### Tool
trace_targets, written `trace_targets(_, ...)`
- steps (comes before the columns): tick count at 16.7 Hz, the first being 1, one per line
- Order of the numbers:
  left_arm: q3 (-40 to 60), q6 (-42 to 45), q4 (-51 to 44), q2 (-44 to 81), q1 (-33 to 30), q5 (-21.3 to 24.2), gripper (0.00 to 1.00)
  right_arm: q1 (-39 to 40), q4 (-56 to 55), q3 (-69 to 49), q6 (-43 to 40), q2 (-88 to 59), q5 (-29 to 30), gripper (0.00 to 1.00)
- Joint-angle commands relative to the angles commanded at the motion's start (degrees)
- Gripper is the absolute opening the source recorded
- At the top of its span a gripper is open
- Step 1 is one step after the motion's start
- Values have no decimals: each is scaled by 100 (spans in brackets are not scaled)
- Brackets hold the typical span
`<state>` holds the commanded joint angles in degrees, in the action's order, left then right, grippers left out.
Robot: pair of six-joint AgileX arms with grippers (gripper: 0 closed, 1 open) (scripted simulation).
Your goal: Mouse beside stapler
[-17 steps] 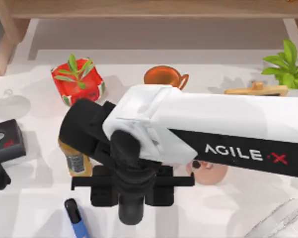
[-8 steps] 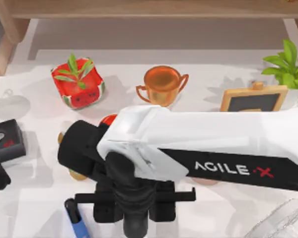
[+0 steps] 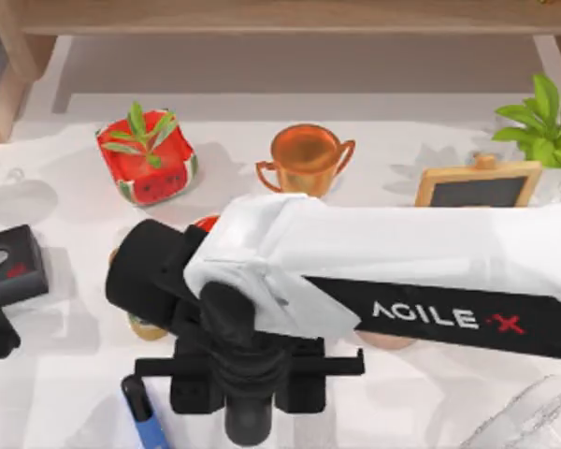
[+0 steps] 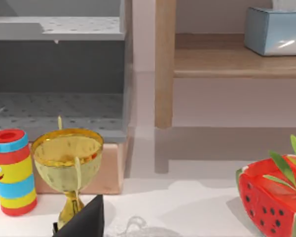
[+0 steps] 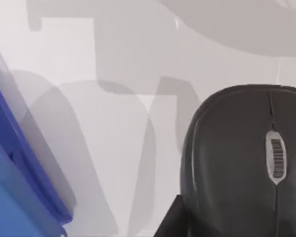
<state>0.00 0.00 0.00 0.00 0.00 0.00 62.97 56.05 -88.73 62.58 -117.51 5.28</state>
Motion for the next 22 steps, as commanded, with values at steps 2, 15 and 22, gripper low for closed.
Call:
trace_targets(2, 0, 0, 0, 0, 0, 0, 100, 2, -38, -13, -2, 29, 7, 0)
trace_targets(15, 0, 0, 0, 0, 0, 0, 100, 5, -207, 143, -6, -149, -1, 0)
trace_targets(22, 0, 0, 0, 0, 0, 0, 100, 4, -205, 223, -7, -235, -9, 8)
